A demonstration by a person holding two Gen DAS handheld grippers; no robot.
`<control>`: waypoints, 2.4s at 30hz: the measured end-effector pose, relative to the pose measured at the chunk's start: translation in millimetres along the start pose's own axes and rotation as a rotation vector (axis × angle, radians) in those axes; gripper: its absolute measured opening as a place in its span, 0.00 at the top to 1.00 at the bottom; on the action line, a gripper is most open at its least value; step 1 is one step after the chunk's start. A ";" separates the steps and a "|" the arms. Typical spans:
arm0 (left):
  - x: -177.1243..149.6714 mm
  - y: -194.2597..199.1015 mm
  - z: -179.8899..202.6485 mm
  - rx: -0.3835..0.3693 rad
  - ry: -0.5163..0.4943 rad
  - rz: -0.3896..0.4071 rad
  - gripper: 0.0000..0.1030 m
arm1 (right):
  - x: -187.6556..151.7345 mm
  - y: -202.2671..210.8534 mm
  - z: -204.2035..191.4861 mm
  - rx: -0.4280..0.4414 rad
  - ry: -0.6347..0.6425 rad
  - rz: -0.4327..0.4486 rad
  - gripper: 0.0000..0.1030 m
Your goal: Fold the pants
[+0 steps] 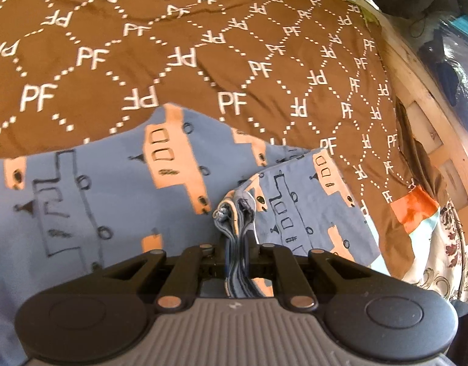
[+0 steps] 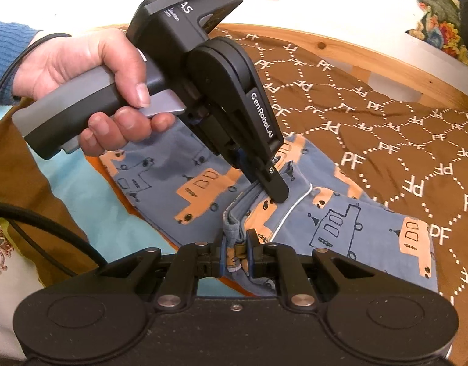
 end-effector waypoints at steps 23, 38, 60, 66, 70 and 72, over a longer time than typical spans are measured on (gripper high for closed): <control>-17.1 27.2 -9.1 0.155 0.121 0.267 0.36 | 20.2 3.6 100.7 -0.239 0.076 0.070 0.36; -28.8 13.7 -32.9 0.414 0.179 0.320 0.45 | 4.3 -60.5 173.9 -0.542 0.197 -0.027 0.10; -114.1 78.5 -24.2 0.439 0.270 0.504 0.20 | -21.4 28.2 90.2 -0.275 0.031 0.105 0.05; -126.5 140.5 -81.0 0.623 0.414 0.628 0.39 | 9.3 14.3 40.8 -0.114 0.056 0.112 0.10; -118.9 143.8 -106.5 0.565 0.491 0.656 0.42 | 14.0 -5.3 28.8 -0.092 0.047 0.071 0.22; -107.7 141.5 -107.3 0.583 0.437 0.657 0.70 | 15.0 -12.0 26.5 -0.074 0.023 0.061 0.22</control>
Point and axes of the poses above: each gripper's, at about its wrist camera, not at the fingertips, and y roughly against the way its jaws point, z to its right, x to its top, the point moved 9 cm from there along -y, roughly the way its jaws point, and after that the axes turned 3 degrees about -z, right-handed, at the moved point
